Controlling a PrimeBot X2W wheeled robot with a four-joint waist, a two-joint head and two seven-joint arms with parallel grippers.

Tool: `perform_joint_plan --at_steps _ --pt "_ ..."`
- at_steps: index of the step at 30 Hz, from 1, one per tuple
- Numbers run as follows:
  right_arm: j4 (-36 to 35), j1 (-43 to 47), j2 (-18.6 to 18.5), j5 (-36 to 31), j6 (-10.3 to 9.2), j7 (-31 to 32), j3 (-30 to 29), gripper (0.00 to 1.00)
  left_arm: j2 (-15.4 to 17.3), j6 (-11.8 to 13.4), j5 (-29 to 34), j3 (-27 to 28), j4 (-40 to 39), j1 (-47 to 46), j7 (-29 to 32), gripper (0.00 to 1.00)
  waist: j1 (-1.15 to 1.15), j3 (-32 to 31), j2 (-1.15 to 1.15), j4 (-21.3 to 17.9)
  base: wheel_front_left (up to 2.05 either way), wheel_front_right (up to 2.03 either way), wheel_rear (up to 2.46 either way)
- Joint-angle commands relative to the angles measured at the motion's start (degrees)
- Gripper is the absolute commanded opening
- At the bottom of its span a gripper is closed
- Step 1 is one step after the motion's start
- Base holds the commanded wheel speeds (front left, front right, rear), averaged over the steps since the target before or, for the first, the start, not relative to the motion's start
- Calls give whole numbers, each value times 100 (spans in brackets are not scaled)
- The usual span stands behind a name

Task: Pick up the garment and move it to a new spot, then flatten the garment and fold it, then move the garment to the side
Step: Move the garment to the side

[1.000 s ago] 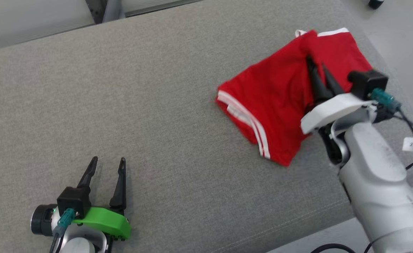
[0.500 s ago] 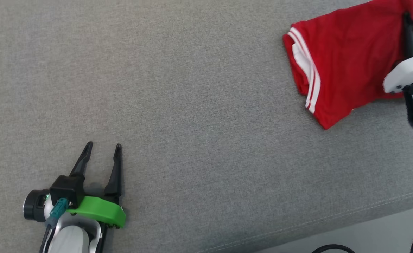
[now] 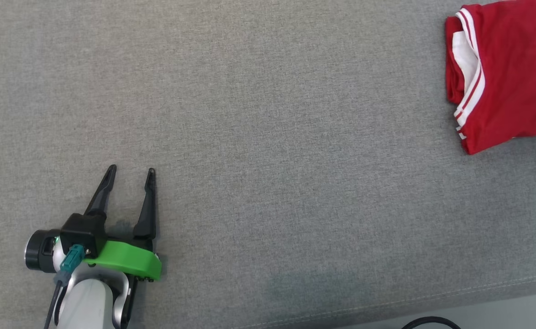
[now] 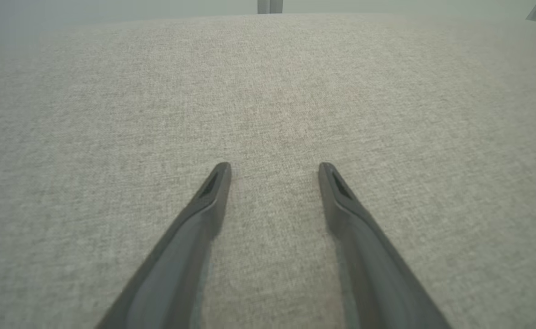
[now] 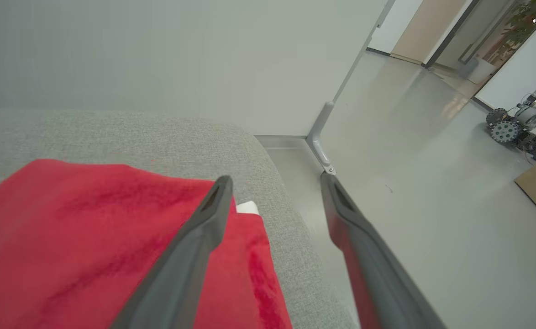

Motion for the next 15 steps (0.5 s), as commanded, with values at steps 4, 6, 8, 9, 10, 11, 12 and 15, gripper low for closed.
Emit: perform_joint_plan --at_steps 4,6,8,9,10,11,12,15 --pt "-472 192 529 -586 -9 -112 -314 100 -43 15 36 113 91 83 16 100 0 -226 0 66 0 0 0" --pt "-858 380 929 -581 -9 -112 -242 100 -70 15 30 156 96 124 13 100 0 -363 0 59 0 0 0" --pt "-1053 517 1117 -557 -9 -112 -162 100 -83 15 29 177 108 154 12 100 0 -445 0 53 0 0 0" --pt "-1202 668 1300 -506 -9 -113 -23 100 -96 15 27 196 130 190 12 100 0 -530 0 45 0 0 0" --pt "-1334 808 1462 -409 -9 -113 120 100 -112 15 22 215 148 217 12 100 0 -627 0 43 0 0 0" --pt "-1474 931 1587 -322 -10 -114 261 100 -125 14 25 224 171 241 12 100 0 -718 0 42 0 0 0" --pt "-1578 1089 1706 -231 -9 -114 477 100 -143 15 25 237 183 273 11 100 0 -803 0 42 0 0 0" --pt "-1814 1563 1963 68 -9 -114 1039 100 -190 14 26 280 238 379 12 100 0 -1049 0 44 0 0 0"
